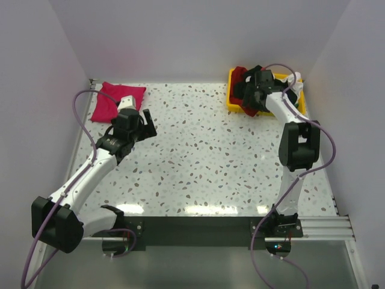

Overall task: Fold and stack the t-shirts
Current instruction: Grab the tshirt from the pile

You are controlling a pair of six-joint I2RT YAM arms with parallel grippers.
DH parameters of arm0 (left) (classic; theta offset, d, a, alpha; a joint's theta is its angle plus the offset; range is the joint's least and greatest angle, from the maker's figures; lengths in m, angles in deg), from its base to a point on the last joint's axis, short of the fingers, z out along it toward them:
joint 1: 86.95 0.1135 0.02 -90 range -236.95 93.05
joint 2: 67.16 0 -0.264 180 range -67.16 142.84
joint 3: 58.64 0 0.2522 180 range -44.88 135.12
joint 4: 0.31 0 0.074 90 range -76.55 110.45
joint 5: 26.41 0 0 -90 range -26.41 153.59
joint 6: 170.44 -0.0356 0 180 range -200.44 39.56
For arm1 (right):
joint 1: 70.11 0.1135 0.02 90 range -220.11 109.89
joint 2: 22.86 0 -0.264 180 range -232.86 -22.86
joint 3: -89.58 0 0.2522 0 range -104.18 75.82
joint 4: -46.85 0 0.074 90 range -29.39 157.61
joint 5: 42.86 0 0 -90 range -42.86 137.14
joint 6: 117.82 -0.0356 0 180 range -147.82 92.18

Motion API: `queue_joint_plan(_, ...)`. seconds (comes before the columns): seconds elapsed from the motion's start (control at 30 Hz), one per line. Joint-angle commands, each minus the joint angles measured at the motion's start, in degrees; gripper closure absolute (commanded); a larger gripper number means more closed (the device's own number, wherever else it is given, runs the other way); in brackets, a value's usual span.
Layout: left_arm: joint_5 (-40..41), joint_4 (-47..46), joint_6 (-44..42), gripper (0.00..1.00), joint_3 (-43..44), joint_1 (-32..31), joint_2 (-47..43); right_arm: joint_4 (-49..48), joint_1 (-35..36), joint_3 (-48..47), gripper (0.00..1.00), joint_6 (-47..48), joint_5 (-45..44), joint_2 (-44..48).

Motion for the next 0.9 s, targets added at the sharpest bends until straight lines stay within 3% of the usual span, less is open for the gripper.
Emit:
queue_joint_plan(0.0, 0.74, -1.19, -0.81, 0.00, 2.18, 0.01, -0.71, -4.02, -0.02, -5.37, 0.25, 3.29, -0.47, -2.25)
queue_joint_plan(0.1, 1.45, -0.93, -0.81, 0.00, 2.18, 0.01, -0.54, -4.81, 0.06, -6.43, 0.35, 3.38, -0.90, -3.74)
queue_joint_plan(0.13, 1.36, -0.93, -0.73, 0.00, 2.36, 0.01, -0.45, -4.81, -0.11, -6.70, 0.52, 3.29, -0.90, -3.92)
queue_joint_plan(0.2, 1.27, -0.66, -0.73, 0.00, 2.62, 0.01, -0.27, -5.69, -0.20, -6.53, 0.65, 3.12, -0.12, -3.66)
queue_joint_plan(0.23, 1.36, -0.66, -0.81, 0.00, 2.62, 0.01, -0.27, -5.95, -0.11, -6.52, 0.81, 2.94, 0.76, -3.57)
queue_joint_plan(0.33, 2.15, -0.14, -0.90, 0.00, 3.06, 0.01, -0.53, -6.39, -0.20, -6.88, 1.00, 2.50, 2.78, -1.73)
queue_joint_plan(0.53, 2.33, -0.05, -0.81, 0.00, 3.50, 0.01, -2.20, -7.89, -0.37, -11.96, 1.00, 3.11, 4.46, 5.03)
queue_joint_plan(0.87, 1.80, -0.23, -0.38, 0.00, 3.15, 0.01, -3.96, -9.28, -5.29, -37.43, 1.00, 0.22, -2.13, 4.95)
